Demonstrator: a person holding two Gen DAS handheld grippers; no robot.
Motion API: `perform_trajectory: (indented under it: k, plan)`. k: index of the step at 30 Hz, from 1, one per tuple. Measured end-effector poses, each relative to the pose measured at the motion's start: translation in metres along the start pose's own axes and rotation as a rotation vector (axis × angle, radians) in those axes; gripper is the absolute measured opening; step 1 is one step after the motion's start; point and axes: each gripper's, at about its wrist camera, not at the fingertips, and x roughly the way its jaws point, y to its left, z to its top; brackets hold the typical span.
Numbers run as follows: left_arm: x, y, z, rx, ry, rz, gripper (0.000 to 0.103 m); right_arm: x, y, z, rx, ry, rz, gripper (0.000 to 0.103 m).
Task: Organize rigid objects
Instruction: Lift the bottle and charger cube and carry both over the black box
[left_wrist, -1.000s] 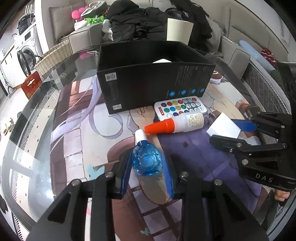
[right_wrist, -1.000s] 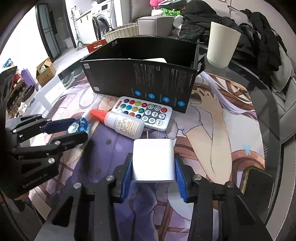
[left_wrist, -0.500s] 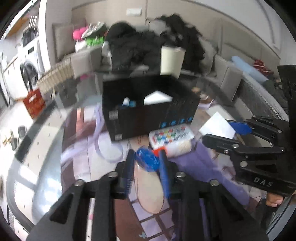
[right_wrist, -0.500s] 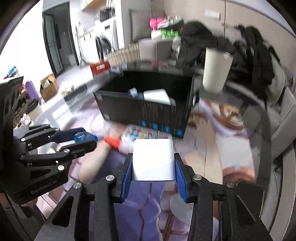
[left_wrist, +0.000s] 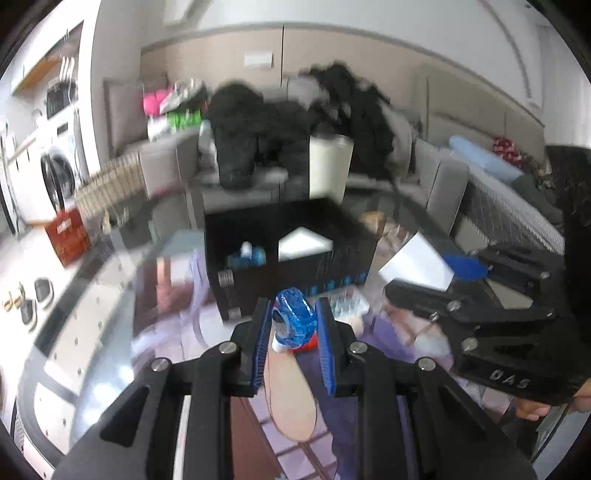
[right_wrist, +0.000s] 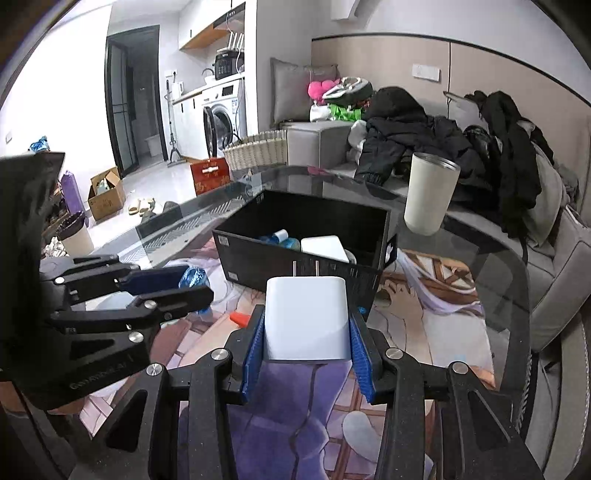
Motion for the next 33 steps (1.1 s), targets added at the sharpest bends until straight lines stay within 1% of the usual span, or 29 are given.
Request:
perform_trajectory:
  k: [1, 2, 3, 6, 7, 9, 10, 11, 13, 14, 17, 22, 25, 29, 33]
  plan:
    - [-0.005, -0.002, 0.003, 0.009, -0.026, 0.002, 0.022, -0.005, 0.000, 0.002, -0.001, -0.028, -0.001, 0.042]
    - [-0.014, -0.005, 0.007, 0.026, -0.076, 0.007, 0.022, -0.009, 0.002, 0.004, -0.005, -0.050, -0.003, 0.042]
    - [-0.019, -0.006, 0.009, 0.036, -0.102, 0.009, 0.022, -0.014, 0.002, 0.005, -0.010, -0.078, -0.004, 0.042]
    - [-0.044, -0.014, 0.015, 0.078, -0.228, 0.017, 0.022, -0.040, 0.008, 0.010, -0.033, -0.208, -0.017, 0.042]
    - [-0.050, -0.015, 0.016, 0.081, -0.260, 0.022, 0.022, -0.051, 0.012, 0.011, -0.055, -0.270, -0.030, 0.042]
    - [-0.065, -0.019, 0.017, 0.101, -0.331, 0.034, 0.022, -0.067, 0.018, 0.012, -0.075, -0.341, -0.043, 0.042]
    - [-0.073, -0.020, 0.016, 0.113, -0.369, 0.041, 0.022, -0.077, 0.021, 0.011, -0.079, -0.390, -0.052, 0.042]
    - [-0.081, -0.020, 0.016, 0.118, -0.408, 0.047, 0.022, -0.084, 0.024, 0.011, -0.086, -0.418, -0.055, 0.042]
    - [-0.092, -0.022, 0.015, 0.141, -0.458, 0.053, 0.022, -0.095, 0.029, 0.010, -0.107, -0.461, -0.061, 0.042]
    - [-0.094, -0.022, 0.015, 0.142, -0.469, 0.052, 0.022, -0.098, 0.032, 0.010, -0.116, -0.470, -0.063, 0.042]
    - [-0.095, -0.016, 0.017, 0.125, -0.467, 0.048, 0.022, -0.105, 0.037, 0.007, -0.124, -0.478, -0.061, 0.042]
    - [-0.091, -0.008, 0.022, 0.102, -0.457, 0.054, 0.022, -0.100, 0.034, 0.007, -0.105, -0.451, -0.057, 0.042]
    - [-0.077, -0.009, 0.032, 0.077, -0.435, 0.057, 0.022, -0.088, 0.025, 0.016, -0.060, -0.423, -0.061, 0.042]
    - [-0.049, 0.003, 0.052, 0.041, -0.412, 0.072, 0.022, -0.064, 0.009, 0.035, 0.005, -0.386, -0.059, 0.042]
    - [-0.016, 0.018, 0.072, 0.004, -0.390, 0.110, 0.022, -0.033, -0.003, 0.057, 0.048, -0.362, -0.066, 0.042]
